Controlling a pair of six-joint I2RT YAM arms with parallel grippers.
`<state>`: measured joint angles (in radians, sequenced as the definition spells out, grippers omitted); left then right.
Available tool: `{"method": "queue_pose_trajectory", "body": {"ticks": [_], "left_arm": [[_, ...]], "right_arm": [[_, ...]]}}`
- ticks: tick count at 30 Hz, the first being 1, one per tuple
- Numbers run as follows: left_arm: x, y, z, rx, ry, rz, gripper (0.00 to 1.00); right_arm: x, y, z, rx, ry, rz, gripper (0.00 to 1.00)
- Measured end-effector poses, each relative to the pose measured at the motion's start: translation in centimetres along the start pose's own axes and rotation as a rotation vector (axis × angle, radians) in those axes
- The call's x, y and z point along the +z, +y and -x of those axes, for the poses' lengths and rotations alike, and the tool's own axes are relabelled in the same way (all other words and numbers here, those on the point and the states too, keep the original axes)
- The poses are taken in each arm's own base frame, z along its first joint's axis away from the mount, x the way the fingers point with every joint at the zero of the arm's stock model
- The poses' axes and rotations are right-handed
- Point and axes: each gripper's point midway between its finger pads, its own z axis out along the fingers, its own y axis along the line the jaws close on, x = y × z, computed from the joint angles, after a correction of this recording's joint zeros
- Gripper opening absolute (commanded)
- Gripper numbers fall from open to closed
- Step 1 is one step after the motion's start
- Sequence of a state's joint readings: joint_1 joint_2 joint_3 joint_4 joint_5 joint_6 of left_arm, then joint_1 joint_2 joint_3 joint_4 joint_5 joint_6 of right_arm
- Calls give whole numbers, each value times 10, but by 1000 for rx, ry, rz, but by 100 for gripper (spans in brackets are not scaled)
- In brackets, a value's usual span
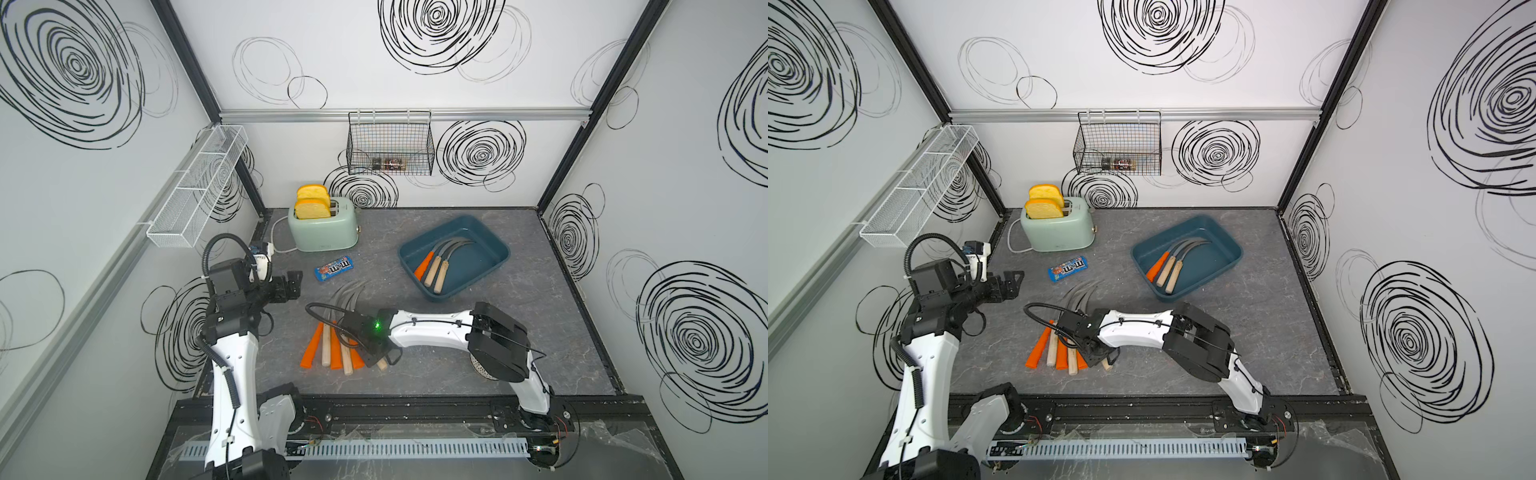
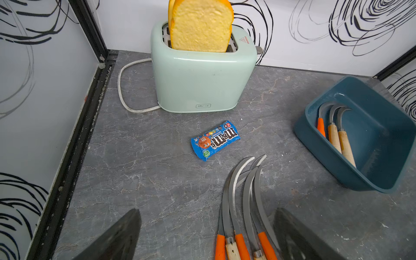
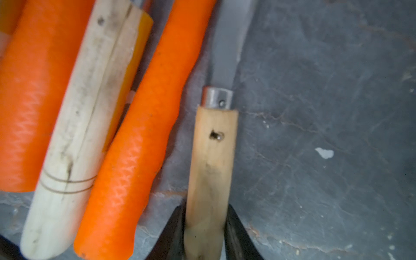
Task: Put small sickles into storage boxes
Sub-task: Pick up the sickle at the center of the board.
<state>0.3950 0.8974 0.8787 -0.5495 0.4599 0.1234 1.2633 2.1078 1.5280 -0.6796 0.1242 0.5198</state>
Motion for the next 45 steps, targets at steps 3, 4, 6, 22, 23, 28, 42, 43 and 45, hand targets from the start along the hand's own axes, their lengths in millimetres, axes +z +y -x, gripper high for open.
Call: {"method": "queue_pose_trajectory", "body": {"ticks": [3, 4, 6, 22, 23, 28, 42, 43, 45], "left_arm": [[-1, 0, 2, 2, -4, 0, 96], [-1, -1, 3, 3, -6, -1, 96], [-2, -1, 5, 6, -12, -4, 96], [-2, -3, 6, 6, -13, -11, 96], [-2, -3, 6, 6, -14, -11, 96], [-3, -3, 7, 7, -16, -10, 96], [-3, -3, 8, -1, -21, -10, 96], [-3, -3, 8, -1, -21, -10, 96], [-3, -3, 8, 0, -21, -10, 96]], "right_arm": [[0, 0, 0, 0, 0, 0, 28], [0, -1, 0, 2, 0, -1, 27], [1, -1, 0, 5, -1, -1, 26], [-1, -11, -2, 18, -21, -1, 7], [-2, -13, -3, 18, -20, -4, 7], [-5, -22, -11, 12, -14, -19, 4], [-28, -26, -5, -18, -68, -16, 0], [-30, -26, -4, -19, -72, -14, 0], [-34, -25, -2, -21, -81, -9, 0]]}}
